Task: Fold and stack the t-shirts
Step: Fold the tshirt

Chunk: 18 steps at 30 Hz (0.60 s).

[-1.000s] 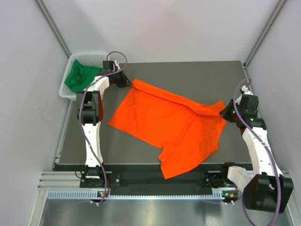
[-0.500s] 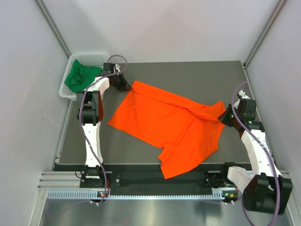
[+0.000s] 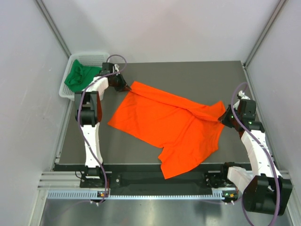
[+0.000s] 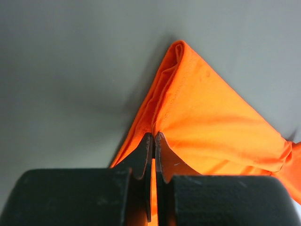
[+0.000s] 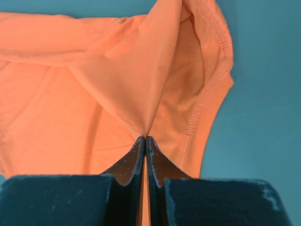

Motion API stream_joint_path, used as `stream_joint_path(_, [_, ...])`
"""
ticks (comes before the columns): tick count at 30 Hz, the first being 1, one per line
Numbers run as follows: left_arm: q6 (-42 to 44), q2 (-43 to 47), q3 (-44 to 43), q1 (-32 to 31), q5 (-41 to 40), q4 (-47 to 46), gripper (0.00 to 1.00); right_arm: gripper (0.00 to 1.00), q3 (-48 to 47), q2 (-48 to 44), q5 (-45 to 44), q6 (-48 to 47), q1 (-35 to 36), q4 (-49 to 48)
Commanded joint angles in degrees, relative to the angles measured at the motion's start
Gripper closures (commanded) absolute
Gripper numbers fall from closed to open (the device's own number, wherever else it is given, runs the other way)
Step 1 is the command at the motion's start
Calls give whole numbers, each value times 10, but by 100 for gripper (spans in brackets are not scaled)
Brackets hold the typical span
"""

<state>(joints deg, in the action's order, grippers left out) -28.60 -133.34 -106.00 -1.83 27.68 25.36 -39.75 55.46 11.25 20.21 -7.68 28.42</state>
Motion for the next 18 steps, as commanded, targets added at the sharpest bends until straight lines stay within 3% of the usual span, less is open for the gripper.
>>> stream_joint_path(1, [8, 46, 3, 8, -6, -1, 100, 100, -21, -14, -14, -13, -1, 0])
stream_joint_path(18, [14, 35, 8, 8, -17, 12, 100, 100, -7, -6, -11, -18, -1, -8])
